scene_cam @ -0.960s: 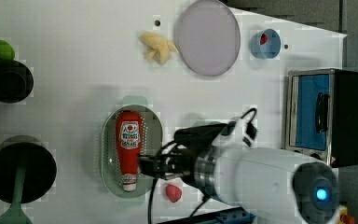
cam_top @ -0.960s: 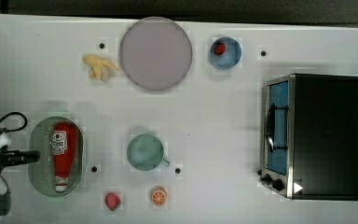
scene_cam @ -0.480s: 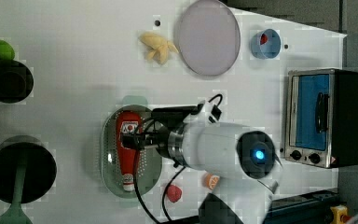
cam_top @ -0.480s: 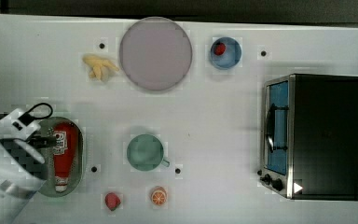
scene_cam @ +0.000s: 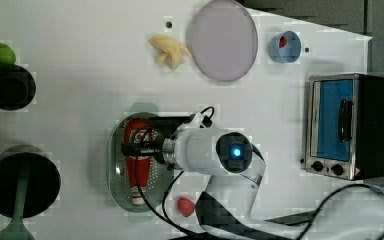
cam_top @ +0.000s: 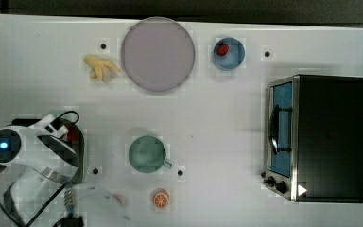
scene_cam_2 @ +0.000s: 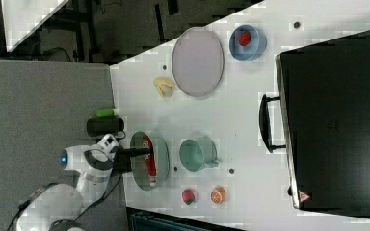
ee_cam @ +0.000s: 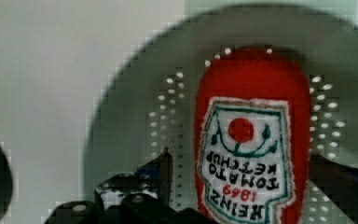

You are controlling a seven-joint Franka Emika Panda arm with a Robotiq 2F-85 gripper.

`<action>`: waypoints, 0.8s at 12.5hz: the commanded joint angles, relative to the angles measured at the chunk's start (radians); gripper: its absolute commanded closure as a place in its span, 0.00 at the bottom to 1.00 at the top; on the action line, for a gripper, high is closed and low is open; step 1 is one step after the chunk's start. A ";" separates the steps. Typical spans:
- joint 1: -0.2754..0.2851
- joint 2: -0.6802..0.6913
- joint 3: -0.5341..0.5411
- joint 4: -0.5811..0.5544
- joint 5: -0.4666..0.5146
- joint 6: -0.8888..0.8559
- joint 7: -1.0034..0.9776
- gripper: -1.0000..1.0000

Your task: Pick ketchup from strainer and place it on the table

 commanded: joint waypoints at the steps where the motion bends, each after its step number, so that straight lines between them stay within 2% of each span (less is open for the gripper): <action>1: 0.030 0.024 -0.021 0.029 -0.040 0.045 0.144 0.00; 2: 0.041 0.041 -0.033 0.038 -0.051 0.049 0.146 0.00; 3: 0.050 0.054 -0.044 0.046 -0.054 0.055 0.146 0.04; 6: 0.059 0.055 -0.055 0.053 -0.054 0.067 0.146 0.40; 8: 0.048 0.017 -0.035 0.036 -0.051 0.047 0.146 0.41; 10: 0.015 -0.065 0.023 -0.004 -0.001 0.016 0.146 0.41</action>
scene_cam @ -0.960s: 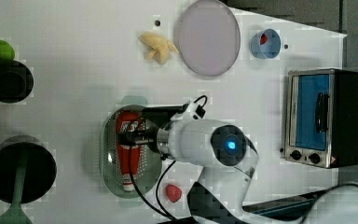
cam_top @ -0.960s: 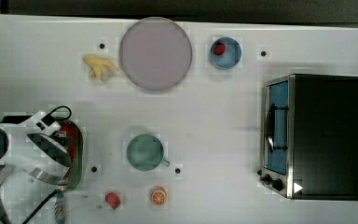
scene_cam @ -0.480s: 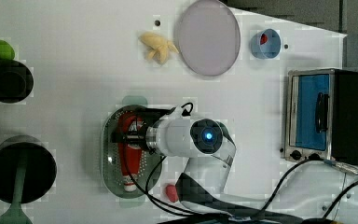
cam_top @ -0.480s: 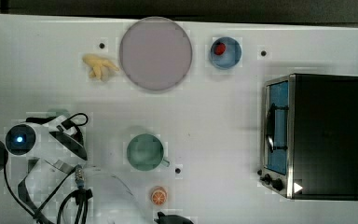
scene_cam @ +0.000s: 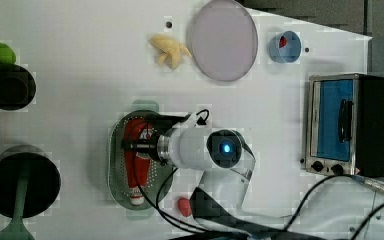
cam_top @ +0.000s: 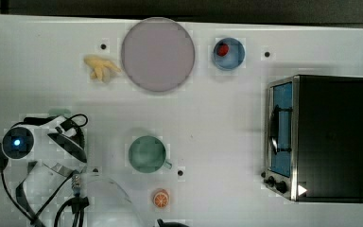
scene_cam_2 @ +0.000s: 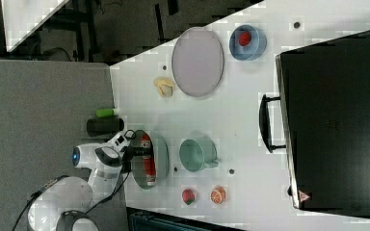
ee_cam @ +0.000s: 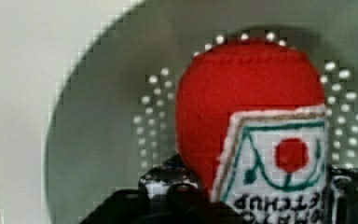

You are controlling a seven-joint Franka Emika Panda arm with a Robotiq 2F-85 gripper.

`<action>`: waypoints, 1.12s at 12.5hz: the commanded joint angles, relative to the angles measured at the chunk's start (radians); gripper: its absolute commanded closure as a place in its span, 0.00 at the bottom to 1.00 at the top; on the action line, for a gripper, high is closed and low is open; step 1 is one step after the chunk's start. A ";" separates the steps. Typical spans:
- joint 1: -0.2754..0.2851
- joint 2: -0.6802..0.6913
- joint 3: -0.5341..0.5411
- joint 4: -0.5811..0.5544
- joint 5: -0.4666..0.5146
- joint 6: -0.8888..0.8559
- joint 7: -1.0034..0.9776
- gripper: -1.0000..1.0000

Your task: Pick ketchup from strainer and place it on the table

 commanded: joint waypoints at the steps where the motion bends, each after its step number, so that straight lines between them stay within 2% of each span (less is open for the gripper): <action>1: -0.037 -0.170 0.096 -0.030 0.091 -0.046 0.049 0.41; 4: -0.113 -0.323 0.170 -0.025 0.252 -0.147 0.037 0.41; 7: -0.171 -0.433 0.187 0.020 0.330 -0.245 -0.072 0.41; 11: -0.268 -0.468 0.172 0.126 0.484 -0.478 -0.318 0.41; 14: -0.357 -0.469 0.123 0.196 0.493 -0.573 -0.452 0.41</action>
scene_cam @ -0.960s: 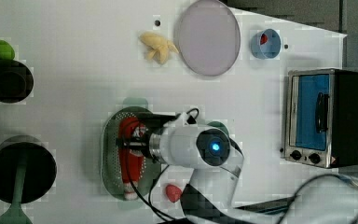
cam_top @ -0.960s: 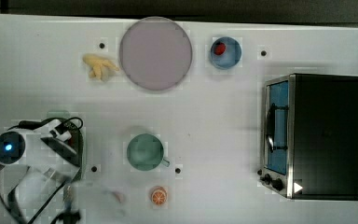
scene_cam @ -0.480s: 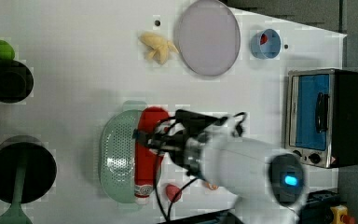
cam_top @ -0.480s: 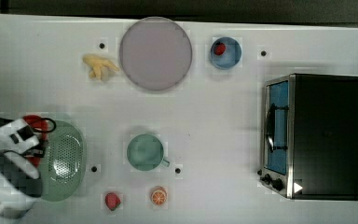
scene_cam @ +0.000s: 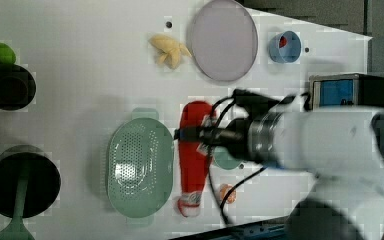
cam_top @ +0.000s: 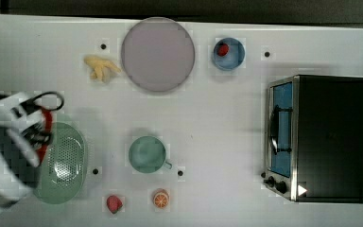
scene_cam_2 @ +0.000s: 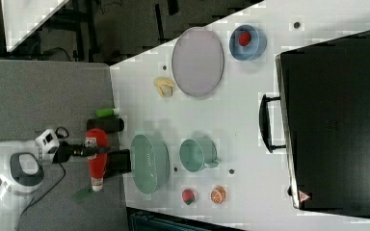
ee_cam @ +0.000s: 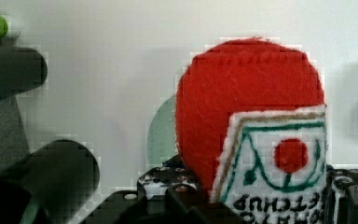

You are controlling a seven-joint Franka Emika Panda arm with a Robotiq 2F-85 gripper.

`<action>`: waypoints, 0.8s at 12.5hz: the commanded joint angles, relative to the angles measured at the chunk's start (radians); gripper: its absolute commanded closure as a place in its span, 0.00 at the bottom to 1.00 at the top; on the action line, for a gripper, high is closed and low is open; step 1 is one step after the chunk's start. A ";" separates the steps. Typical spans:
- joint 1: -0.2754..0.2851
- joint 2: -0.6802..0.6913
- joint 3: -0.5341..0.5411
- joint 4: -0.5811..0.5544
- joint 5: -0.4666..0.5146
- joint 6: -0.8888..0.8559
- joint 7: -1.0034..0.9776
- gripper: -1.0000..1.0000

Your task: Pick ketchup from strainer and place it on the table

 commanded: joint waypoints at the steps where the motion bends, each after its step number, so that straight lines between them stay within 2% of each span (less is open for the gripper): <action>1: -0.144 0.020 -0.092 0.054 0.006 -0.055 -0.202 0.41; 6: -0.239 0.023 -0.266 0.056 0.006 -0.054 -0.402 0.41; 10: -0.269 0.042 -0.412 0.010 0.006 -0.046 -0.483 0.41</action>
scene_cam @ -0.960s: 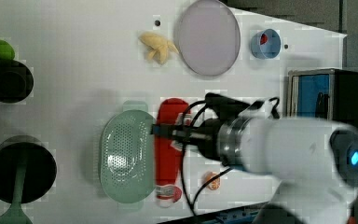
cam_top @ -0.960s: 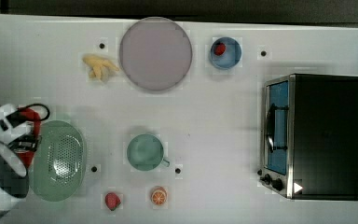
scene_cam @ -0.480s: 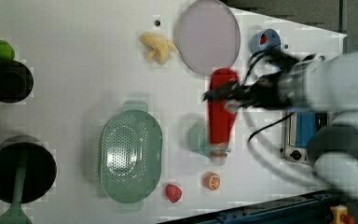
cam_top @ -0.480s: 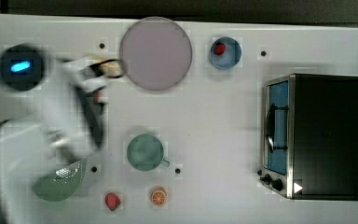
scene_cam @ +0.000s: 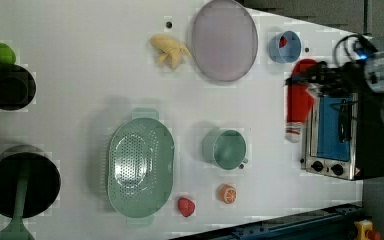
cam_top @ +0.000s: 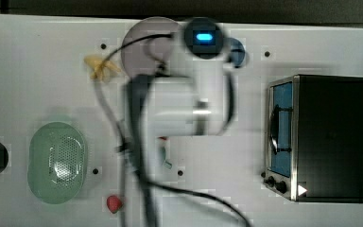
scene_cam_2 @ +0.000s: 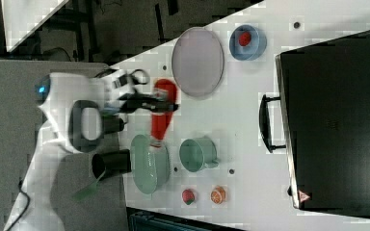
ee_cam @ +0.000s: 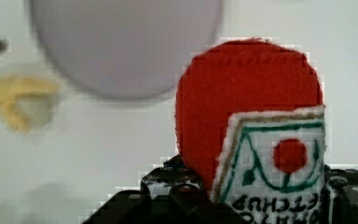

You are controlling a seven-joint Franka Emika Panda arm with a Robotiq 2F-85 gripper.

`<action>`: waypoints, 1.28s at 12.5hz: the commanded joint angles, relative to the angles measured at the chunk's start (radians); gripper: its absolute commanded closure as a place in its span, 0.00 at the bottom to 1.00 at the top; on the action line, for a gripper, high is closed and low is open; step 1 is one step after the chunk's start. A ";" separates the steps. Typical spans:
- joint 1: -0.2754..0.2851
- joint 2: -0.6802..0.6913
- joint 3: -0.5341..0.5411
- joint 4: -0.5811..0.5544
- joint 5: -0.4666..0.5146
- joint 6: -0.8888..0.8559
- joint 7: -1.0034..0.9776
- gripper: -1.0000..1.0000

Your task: Pick ketchup from strainer and place it on the table

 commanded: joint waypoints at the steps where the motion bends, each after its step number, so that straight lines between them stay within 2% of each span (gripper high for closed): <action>1: 0.009 -0.011 -0.054 -0.040 -0.002 0.017 -0.109 0.41; 7: 0.010 0.018 -0.089 -0.260 -0.002 0.272 -0.109 0.41; 10: 0.009 0.080 -0.090 -0.313 -0.003 0.364 -0.109 0.41; 11: 0.009 0.100 -0.094 -0.320 -0.003 0.396 -0.109 0.37; 14: 0.010 0.116 -0.103 -0.333 -0.004 0.439 -0.109 0.06; 15: 0.009 0.102 -0.101 -0.332 -0.004 0.433 -0.109 0.00; 16: 0.010 0.079 -0.097 -0.328 -0.001 0.422 -0.108 0.00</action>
